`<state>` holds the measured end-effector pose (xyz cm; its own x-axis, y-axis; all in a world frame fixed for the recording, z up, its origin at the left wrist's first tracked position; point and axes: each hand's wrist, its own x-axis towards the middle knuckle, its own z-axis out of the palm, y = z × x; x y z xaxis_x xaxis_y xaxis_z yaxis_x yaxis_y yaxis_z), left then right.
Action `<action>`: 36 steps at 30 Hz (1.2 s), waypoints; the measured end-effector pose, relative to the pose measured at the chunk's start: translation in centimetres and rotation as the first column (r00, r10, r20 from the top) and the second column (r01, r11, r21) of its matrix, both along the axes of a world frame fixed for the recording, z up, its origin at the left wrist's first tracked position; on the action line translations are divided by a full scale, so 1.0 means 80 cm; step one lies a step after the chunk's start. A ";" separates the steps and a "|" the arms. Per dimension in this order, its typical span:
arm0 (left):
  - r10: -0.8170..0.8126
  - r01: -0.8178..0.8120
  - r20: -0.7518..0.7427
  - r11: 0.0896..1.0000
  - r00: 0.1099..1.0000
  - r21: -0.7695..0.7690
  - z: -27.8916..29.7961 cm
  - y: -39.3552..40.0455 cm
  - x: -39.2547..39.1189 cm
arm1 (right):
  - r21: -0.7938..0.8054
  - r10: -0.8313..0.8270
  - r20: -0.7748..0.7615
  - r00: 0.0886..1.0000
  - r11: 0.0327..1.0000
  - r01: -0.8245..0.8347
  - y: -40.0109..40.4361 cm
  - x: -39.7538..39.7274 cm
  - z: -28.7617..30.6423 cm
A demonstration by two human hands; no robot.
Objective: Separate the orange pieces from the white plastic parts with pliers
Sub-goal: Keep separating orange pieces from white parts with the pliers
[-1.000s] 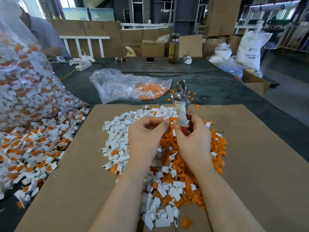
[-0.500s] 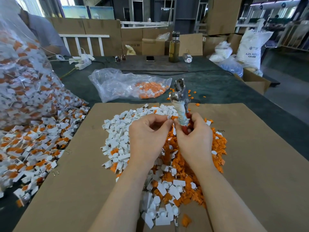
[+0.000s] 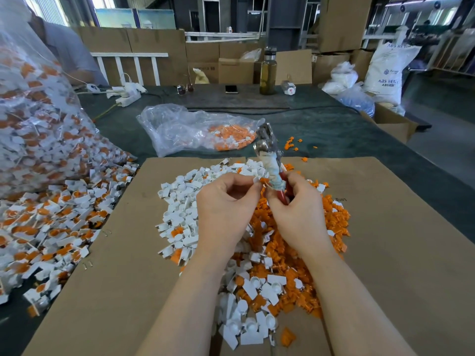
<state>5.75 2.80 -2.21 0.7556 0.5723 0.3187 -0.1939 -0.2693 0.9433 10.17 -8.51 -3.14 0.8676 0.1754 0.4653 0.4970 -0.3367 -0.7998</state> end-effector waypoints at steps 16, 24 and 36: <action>-0.008 0.073 0.175 0.928 0.984 -0.365 -0.001 0.025 0.002 | -0.067 0.229 -0.195 0.954 0.967 -0.246 -0.019 0.002 0.013; 0.004 0.086 0.244 0.930 0.970 -0.358 -0.003 0.041 0.001 | -0.291 0.301 -0.223 0.927 0.887 -0.358 -0.022 -0.001 0.018; -0.072 0.157 0.261 0.935 0.963 -0.319 -0.002 0.052 -0.003 | -0.315 0.335 -0.227 0.915 0.863 -0.394 -0.019 0.002 0.012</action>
